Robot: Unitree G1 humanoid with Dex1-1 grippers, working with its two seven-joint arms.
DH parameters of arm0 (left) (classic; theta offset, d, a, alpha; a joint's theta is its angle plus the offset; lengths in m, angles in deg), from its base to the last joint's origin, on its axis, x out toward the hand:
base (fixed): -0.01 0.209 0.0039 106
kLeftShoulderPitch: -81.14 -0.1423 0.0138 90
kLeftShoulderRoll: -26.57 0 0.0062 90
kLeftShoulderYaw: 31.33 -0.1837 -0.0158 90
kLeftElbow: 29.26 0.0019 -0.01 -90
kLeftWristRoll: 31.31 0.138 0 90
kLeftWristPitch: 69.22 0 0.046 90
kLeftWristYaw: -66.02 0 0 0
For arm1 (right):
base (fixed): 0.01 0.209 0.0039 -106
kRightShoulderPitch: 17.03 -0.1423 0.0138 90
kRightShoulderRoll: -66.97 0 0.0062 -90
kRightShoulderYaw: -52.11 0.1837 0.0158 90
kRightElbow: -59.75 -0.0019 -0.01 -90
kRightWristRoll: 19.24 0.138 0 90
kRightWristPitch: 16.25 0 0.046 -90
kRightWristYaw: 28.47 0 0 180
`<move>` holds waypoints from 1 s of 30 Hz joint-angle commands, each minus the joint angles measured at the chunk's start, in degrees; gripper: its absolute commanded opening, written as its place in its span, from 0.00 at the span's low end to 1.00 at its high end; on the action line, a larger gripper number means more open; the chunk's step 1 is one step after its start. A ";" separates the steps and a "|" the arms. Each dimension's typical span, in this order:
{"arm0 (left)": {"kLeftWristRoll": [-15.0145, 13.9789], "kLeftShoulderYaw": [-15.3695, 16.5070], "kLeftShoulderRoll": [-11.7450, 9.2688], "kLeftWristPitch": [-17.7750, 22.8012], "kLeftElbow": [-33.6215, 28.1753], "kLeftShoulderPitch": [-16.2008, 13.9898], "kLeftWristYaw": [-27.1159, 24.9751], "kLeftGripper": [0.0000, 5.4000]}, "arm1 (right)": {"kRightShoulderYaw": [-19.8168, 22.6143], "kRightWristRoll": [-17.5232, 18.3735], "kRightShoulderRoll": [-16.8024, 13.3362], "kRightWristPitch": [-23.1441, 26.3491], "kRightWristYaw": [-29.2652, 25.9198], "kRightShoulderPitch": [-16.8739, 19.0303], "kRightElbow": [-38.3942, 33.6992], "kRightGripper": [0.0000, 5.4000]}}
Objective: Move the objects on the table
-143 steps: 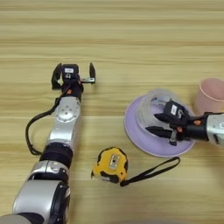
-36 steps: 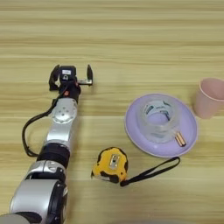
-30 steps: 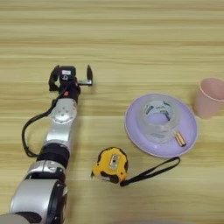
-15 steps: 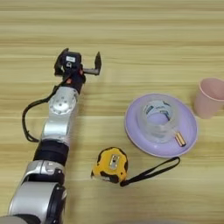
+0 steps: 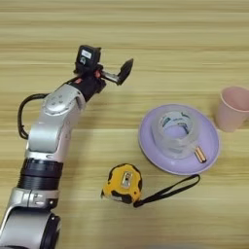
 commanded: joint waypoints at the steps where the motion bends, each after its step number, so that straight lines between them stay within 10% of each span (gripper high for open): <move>1: -1.53 -1.42 -1.74 3.30 -1.13 0.38 -3.55 1.00 | 0.06 -0.48 0.37 1.92 1.60 0.53 -1.66 0.99; 13: -1.13 -7.28 -3.77 5.75 0.48 2.16 -11.69 1.00 | 0.15 -0.61 1.31 4.90 5.37 0.81 -3.63 0.99; 30: 0.35 -18.67 -1.39 8.09 -1.36 -0.16 -14.62 1.00 | 0.71 -1.35 0.96 6.30 7.28 0.87 -3.10 0.99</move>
